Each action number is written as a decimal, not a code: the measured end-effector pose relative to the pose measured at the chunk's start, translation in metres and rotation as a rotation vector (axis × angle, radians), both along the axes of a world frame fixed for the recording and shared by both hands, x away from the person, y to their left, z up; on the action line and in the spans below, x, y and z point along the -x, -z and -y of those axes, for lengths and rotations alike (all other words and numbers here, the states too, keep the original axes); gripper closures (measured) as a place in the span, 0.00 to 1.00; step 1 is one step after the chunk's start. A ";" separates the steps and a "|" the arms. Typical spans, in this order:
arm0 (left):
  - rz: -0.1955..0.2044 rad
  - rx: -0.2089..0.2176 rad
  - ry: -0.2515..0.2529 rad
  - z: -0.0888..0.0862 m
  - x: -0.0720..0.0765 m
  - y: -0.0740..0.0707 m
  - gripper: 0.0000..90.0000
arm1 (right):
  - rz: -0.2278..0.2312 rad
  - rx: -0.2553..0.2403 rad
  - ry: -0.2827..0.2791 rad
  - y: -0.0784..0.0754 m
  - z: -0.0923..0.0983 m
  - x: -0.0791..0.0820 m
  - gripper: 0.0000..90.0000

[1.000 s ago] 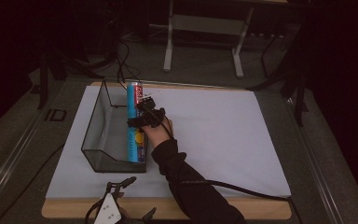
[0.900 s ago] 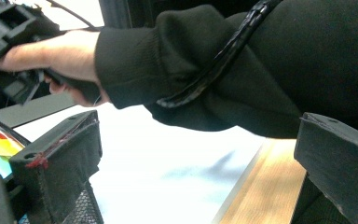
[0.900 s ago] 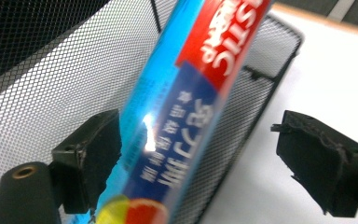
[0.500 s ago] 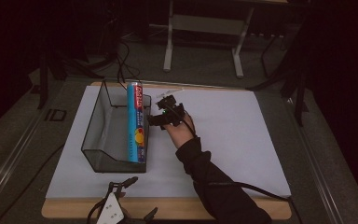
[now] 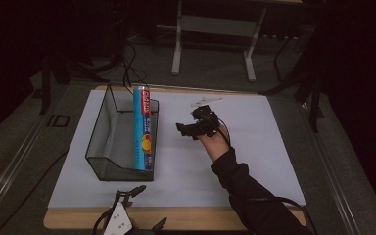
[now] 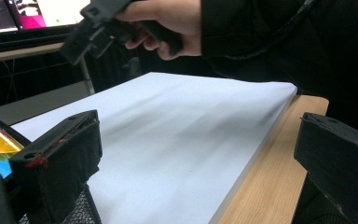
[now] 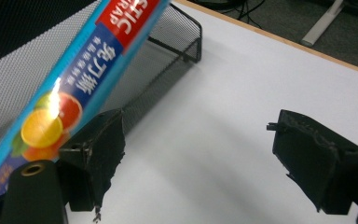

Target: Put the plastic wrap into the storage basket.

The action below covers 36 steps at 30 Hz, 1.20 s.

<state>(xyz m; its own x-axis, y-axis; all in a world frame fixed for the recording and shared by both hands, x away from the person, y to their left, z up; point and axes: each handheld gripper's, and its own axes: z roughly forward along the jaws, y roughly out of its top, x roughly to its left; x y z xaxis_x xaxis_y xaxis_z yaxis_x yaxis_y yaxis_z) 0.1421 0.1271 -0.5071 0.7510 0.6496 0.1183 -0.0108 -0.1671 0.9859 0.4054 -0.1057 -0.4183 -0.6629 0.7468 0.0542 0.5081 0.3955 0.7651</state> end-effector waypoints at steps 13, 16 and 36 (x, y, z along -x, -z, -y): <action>0.002 -0.010 -0.008 0.002 0.001 0.000 0.02 | 0.008 -0.002 -0.018 0.021 0.048 0.030 0.18; 0.000 0.003 -0.009 0.001 0.001 -0.001 0.02 | 0.014 0.019 -0.026 0.025 0.056 0.037 0.18; -0.008 -0.011 -0.006 0.003 0.000 0.000 0.02 | -0.029 0.020 0.040 0.070 0.124 0.064 0.18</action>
